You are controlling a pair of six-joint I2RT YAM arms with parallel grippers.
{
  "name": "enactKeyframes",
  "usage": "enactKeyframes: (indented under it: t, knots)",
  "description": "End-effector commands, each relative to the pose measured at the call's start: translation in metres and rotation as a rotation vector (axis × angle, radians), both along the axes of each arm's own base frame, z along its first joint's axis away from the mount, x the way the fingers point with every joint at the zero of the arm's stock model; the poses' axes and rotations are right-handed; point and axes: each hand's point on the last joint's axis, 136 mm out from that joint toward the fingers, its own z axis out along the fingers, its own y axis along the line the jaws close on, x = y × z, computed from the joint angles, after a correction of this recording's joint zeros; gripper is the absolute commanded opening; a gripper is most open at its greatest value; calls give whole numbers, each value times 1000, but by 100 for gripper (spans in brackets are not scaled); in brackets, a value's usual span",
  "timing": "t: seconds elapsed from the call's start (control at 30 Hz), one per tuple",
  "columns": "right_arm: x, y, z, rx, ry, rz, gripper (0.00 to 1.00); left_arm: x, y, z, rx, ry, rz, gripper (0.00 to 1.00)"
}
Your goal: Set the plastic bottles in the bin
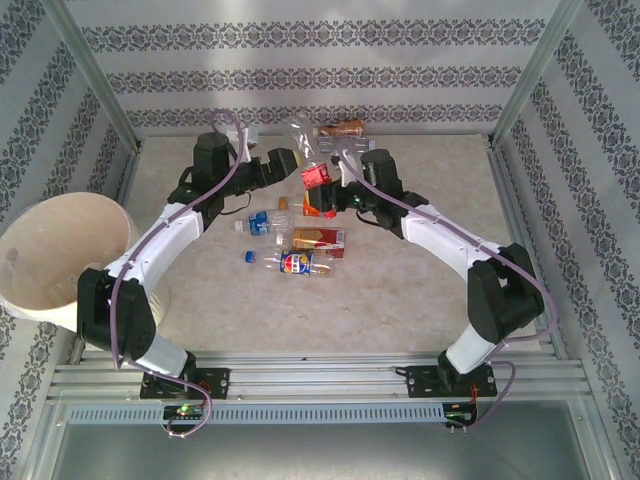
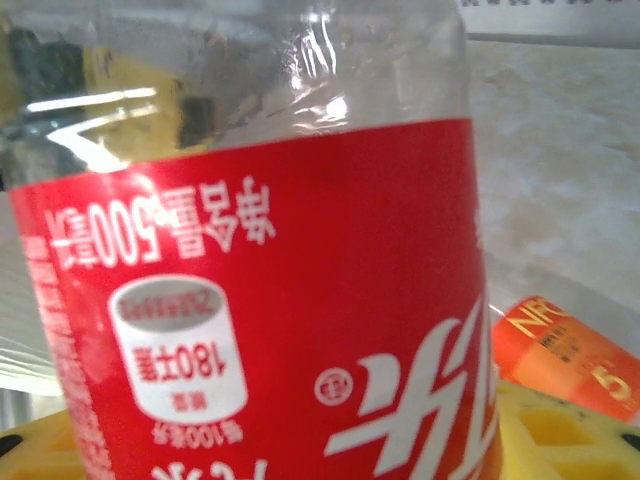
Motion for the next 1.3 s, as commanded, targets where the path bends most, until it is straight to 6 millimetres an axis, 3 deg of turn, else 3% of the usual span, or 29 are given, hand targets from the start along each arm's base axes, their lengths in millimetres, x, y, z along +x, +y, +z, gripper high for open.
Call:
enactKeyframes:
  t: [0.0,0.2,0.33,0.67,0.8,0.9,1.1,1.27]
  knots:
    - [-3,20,24,74,-13,66,37,-1,-21,43,-51,-144,-89,100]
    - [-12,38,24,61,5,133,38,16,-12,41,31,-155,-8,100]
    - [-16,42,25,36,0,156,39,26,-4,36,65,-140,53,94]
    - [-26,44,30,2,4,221,44,31,-4,32,82,-122,58,64]
    - [-34,46,36,10,-12,271,58,30,-4,34,77,-125,60,57]
    - [-38,46,39,9,-35,293,75,31,-2,37,77,-130,70,54]
    - [-43,33,63,-20,-161,274,98,28,10,42,106,-138,114,55]
    - [-44,8,94,-48,-274,187,98,21,34,51,162,-159,205,54]
